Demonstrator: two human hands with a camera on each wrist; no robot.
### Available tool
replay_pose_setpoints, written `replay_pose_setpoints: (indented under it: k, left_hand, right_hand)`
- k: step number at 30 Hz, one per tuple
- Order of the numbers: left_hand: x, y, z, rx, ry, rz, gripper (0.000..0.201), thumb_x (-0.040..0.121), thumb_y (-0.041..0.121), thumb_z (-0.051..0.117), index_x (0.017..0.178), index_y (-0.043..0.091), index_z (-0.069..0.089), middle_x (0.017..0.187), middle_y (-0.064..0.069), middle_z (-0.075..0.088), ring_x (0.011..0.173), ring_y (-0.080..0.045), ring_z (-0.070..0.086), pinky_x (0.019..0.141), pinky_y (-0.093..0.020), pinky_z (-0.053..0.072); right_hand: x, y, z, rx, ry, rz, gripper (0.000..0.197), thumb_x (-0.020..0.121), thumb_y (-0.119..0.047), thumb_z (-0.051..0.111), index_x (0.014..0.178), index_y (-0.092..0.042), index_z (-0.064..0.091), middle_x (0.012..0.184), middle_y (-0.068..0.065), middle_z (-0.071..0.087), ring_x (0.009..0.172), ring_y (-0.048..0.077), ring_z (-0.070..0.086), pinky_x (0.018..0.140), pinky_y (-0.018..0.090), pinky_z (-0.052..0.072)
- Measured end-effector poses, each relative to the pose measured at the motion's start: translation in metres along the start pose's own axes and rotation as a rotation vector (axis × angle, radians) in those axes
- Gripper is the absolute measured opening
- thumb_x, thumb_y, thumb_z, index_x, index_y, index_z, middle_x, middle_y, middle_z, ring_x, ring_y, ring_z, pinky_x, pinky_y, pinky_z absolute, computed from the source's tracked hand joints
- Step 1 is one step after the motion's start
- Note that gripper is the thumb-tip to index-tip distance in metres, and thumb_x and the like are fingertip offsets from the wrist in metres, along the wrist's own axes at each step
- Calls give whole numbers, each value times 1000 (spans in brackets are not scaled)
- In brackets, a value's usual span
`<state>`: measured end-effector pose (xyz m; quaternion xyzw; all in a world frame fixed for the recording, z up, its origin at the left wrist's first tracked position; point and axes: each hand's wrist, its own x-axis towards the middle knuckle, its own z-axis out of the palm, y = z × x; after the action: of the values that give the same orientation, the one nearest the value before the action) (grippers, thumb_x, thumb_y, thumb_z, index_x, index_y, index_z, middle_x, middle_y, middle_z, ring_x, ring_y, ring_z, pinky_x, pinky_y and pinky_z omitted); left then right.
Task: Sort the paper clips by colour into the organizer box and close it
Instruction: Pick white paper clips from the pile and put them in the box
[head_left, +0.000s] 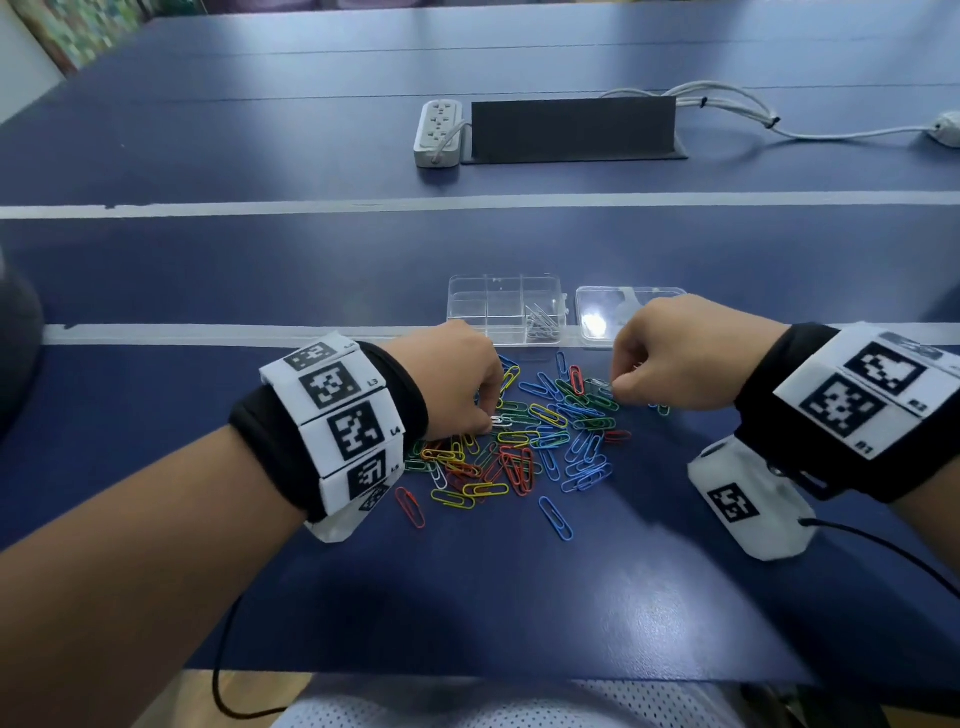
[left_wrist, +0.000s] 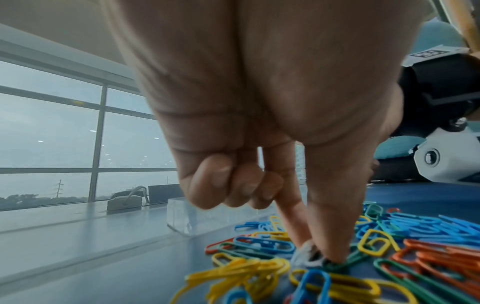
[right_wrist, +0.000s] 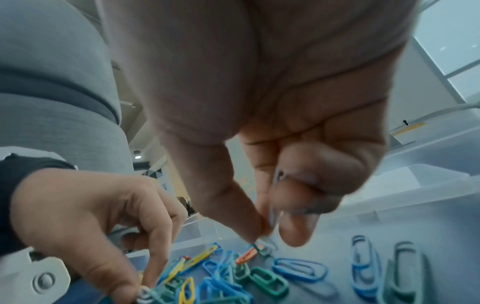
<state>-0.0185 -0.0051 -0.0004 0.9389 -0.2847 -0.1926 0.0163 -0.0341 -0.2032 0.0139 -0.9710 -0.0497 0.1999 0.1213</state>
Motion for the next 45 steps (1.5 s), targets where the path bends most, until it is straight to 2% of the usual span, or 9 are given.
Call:
replay_pose_setpoints:
  k: [6,12,15,18,23,27,36,42,45]
  left_hand:
    - [-6,-2,-3,-132,69,-20,10,78,27,58,68,26,58,64,12,51,70,-12,51,78,-33,54]
    - [-15,-12,-8,-285,37,-48,15,85,22,58,96,30,65,67,10,57,60,0,49,61,-19,41]
    - [-23,-18,-6,-385,-1,-83,22,86,16,51,91,33,64,64,8,57,56,-4,52,63,-23,47]
    - [-29,-24,-3,-523,-62,-95,25,83,8,47,72,27,59,61,5,58,53,-15,56,63,-27,50]
    - [-34,-27,2,-514,-102,-87,12,76,18,54,65,24,55,53,7,53,49,-6,46,56,-21,39]
    - [-39,-26,6,-305,-79,-16,7,73,28,68,76,32,63,56,8,50,52,-3,46,56,-20,38]
    - [-37,-26,12,-119,-52,53,15,74,25,67,88,28,73,79,-5,63,76,-18,59,70,-25,47]
    - [-43,-30,10,-137,-6,87,27,75,14,58,96,28,65,73,3,56,63,-7,45,67,-24,40]
    - [-45,-32,10,-107,-23,98,21,76,15,61,92,28,67,80,-1,61,67,-11,48,68,-25,45]
  right_hand:
    - [-3,-4,2,256,-107,-43,6,73,-21,59,76,-21,64,60,-3,64,51,16,56,57,28,49]
    - [7,-22,10,501,-228,-85,26,86,-5,47,90,-19,69,62,0,56,54,16,50,55,23,46]
    - [13,-29,13,592,-269,-88,25,86,-4,47,84,-15,70,63,4,57,53,17,52,53,22,46]
    - [17,-36,14,673,-288,-77,14,88,-8,54,85,-6,67,65,5,60,51,16,53,48,21,48]
    - [21,-50,18,276,-164,-175,23,78,-40,69,70,-22,58,63,-4,58,59,13,52,62,29,47]
    - [20,-68,25,-5,-42,-241,13,76,-39,69,78,-28,66,66,-11,52,74,13,53,69,25,44]
    - [18,-78,26,-60,-59,-241,21,85,-30,57,89,-18,74,74,-2,60,78,19,55,71,24,45]
    - [14,-74,22,-34,-47,-192,25,88,-33,49,90,-13,65,95,8,67,86,23,56,74,29,46]
    - [12,-73,23,-50,-65,-180,23,88,-36,48,85,-16,58,88,5,60,83,22,51,69,27,39]
